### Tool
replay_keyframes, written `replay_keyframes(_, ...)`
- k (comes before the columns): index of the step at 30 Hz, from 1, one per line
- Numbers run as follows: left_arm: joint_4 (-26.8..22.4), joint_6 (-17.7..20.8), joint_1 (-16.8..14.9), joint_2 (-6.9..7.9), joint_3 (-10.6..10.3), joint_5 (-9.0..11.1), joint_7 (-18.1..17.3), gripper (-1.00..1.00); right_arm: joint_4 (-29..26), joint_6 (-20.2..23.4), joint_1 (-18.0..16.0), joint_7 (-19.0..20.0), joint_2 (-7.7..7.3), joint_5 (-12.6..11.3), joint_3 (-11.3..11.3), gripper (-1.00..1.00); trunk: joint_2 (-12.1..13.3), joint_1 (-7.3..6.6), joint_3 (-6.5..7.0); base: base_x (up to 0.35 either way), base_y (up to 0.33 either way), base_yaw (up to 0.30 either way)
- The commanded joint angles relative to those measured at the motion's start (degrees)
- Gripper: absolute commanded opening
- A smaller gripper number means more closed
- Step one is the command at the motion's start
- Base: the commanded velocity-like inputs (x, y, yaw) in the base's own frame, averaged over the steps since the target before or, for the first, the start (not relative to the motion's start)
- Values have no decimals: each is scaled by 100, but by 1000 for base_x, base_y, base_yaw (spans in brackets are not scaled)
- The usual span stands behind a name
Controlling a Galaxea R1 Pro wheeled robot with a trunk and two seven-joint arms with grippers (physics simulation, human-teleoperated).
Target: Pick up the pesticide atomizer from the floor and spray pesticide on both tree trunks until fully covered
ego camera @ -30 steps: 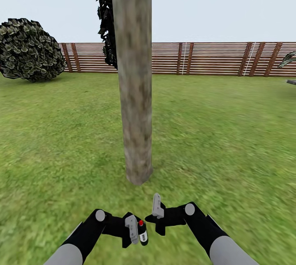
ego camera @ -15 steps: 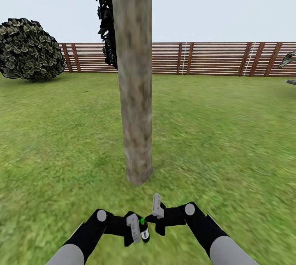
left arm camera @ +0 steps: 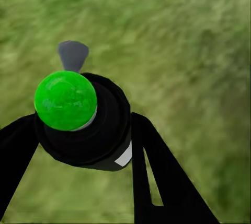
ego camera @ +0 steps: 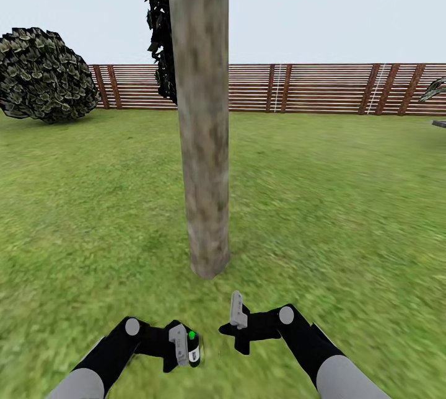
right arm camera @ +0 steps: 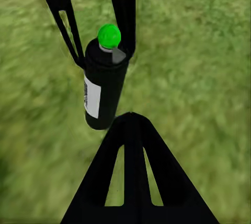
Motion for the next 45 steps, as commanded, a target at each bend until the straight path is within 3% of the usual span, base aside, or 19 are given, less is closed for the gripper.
replay_keyframes(1,-7,-33,0,120,-4,-15,-4,-100,-5,-29,-2,4,-5,51,-9,-100,-2,-1,-5,0,0,0)
replay_keyframes(2,-7,-30,1,235,-2,-15,-2,-100,-1,-29,-2,4,-14,52,-13,-100,-2,-1,-5,0,0,0)
replay_keyframes(3,-23,-31,1,394,1,-10,0,-100,8,-34,-2,4,-29,54,-22,100,-2,-1,-5,0,0,0)
replay_keyframes(7,-39,-23,8,615,156,-10,5,-100,24,-42,-2,4,-63,50,-31,100,-2,-1,-5,0,0,0)
replay_keyframes(8,-48,-23,18,676,350,-16,4,-100,32,-44,-2,4,-109,52,-30,100,-2,-1,-5,0,0,0)
replay_keyframes(12,-75,-67,53,1000,988,-23,2,-100,110,-47,-2,-23,-446,49,-25,100,-2,-1,-5,0,0,0)
replay_keyframes(16,-74,-50,62,1115,1175,-15,111,-100,442,-53,3,-104,-737,30,-35,100,-2,-1,-5,0,0,0)
replay_keyframes(18,-64,-42,63,1128,1382,29,356,-100,666,-56,5,-354,-880,17,-77,100,-2,-1,-5,0,0,0)
replay_keyframes(19,-45,-39,63,1121,1625,106,585,-100,855,-59,7,-665,-977,10,-178,100,-2,-1,-5,0,0,0)
replay_keyframes(21,-11,-26,63,1083,2167,298,1091,-100,1360,-64,12,-1547,-1103,0,-628,100,-2,-1,-5,0,0,0)
replay_keyframes(22,-6,-21,63,1064,2281,343,1218,-100,1498,-66,13,-1792,-1120,-1,-782,100,-2,-1,-5,0,0,0)
replay_keyframes(23,2,-10,64,1006,2470,425,1474,-100,1773,-70,14,-2285,-1145,-3,-1133,100,-2,-1,-5,0,0,0)
replay_keyframes(24,23,7,67,803,2694,550,2029,-100,2265,-112,18,-3241,-1181,-1,-1840,100,-2,-1,-5,0,0,0)
replay_keyframes(26,97,13,77,623,2769,593,2562,-100,2518,-191,23,-3912,-1192,-1,-2274,100,-2,-1,-5,0,0,0)
replay_keyframes(29,473,35,101,392,2817,638,3837,-100,2762,-504,46,-5213,-1178,-5,-2759,100,-2,-1,-5,0,0,0)
replay_keyframes(30,1091,385,107,208,2820,619,4842,-100,2816,-690,104,-6014,-1187,-10,-2888,100,-2,-1,-5,0,0,0)
replay_keyframes(34,1179,786,108,41,2864,646,5009,-100,2819,-767,118,-6111,-1191,-139,-3039,100,-2,-1,-5,0,0,0)
replay_keyframes(41,1106,2261,44,-57,2903,655,4996,-100,2822,-1331,305,-6130,-1231,-1078,-3406,100,-2,-1,-5,0,0,0)
replay_keyframes(45,1091,2377,11,-112,2908,661,4988,-100,2829,-1379,373,-6125,-1252,-1239,-3418,100,-2,-1,-5,0,0,0)
